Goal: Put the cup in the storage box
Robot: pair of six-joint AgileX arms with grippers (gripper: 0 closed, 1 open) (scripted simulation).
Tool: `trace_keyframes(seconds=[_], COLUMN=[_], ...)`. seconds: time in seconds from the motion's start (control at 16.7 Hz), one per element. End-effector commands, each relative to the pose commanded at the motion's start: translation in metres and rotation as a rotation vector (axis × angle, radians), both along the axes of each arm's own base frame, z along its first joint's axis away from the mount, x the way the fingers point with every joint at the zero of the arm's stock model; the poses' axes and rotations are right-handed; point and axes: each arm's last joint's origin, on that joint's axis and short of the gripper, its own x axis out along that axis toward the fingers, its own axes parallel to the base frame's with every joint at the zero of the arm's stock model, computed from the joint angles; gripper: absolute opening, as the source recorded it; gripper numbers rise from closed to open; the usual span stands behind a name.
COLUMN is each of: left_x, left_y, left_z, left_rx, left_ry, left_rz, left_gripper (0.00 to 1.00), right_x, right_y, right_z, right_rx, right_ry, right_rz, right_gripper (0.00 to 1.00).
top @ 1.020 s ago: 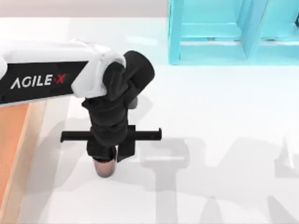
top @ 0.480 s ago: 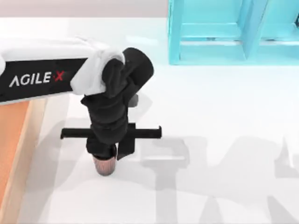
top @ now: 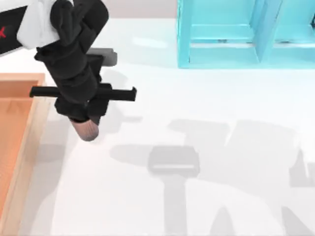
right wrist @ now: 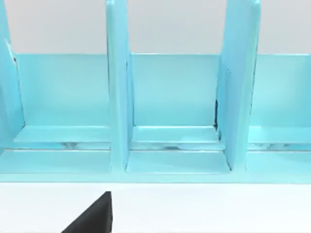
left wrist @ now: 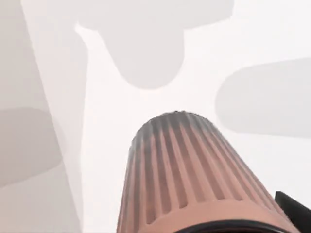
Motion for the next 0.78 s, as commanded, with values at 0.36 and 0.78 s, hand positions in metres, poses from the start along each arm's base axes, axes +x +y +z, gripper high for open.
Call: trace_keyframes(seconds=[0.36,0.78], left_x=[0.018,-0.006], left_y=[0.111,0.220], left_z=[0.048,0.076], left_rx=[0.011,0.048], left_ry=[-0.010,0.066], left_rz=[0.018,0.137], left_gripper=[0.00,0.00], right_x=[0.000,0.000], right_y=[0.000,0.000], right_z=[0.000,0.000], right_rx=[0.000,0.000], right_ry=[0.000,0.000], right_rz=[0.000,0.000], right_gripper=[1.00,1.00])
